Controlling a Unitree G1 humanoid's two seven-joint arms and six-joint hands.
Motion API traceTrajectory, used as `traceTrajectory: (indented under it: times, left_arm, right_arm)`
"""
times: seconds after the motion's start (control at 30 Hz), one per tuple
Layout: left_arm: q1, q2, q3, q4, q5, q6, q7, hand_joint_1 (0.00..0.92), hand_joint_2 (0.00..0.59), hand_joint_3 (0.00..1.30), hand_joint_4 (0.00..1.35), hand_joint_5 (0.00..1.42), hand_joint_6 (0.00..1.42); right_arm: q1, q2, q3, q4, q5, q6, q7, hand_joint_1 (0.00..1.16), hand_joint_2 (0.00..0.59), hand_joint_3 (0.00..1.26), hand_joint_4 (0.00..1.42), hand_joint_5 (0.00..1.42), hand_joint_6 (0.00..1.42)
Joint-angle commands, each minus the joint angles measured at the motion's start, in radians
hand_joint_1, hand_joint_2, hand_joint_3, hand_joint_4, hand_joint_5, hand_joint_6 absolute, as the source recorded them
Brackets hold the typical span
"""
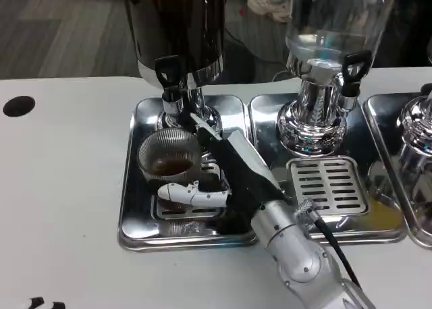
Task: Grasp the cup under the faucet to collect the drink, then remove the cup.
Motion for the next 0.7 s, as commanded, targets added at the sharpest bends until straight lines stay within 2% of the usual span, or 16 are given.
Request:
traceTrajectory:
  times: [0.03, 0.37, 0.7]
  left_arm:
    - [0.004, 0.011, 0.012, -0.004, -0.007, 0.008, -0.021, 0.0, 0.071, 0.29, 0.18, 0.27, 0.56]
    - [0.011, 0.007, 0.018, -0.016, -0.012, 0.009, -0.038, 0.0, 0.08, 0.31, 0.19, 0.28, 0.56]
    - [0.028, 0.004, 0.03, -0.01, -0.02, -0.001, -0.033, 0.0, 0.086, 0.32, 0.2, 0.3, 0.56]
  right_arm:
    - [-0.023, 0.006, -0.003, 0.015, -0.004, 0.001, -0.007, 0.67, 0.086, 0.06, 0.08, 0.11, 0.02]
    - [-0.016, 0.005, -0.012, 0.036, 0.004, -0.015, -0.024, 0.67, 0.092, 0.13, 0.15, 0.16, 0.05]
    - [-0.003, 0.014, -0.003, 0.026, -0.009, -0.003, -0.051, 0.67, 0.092, 0.19, 0.22, 0.2, 0.06]
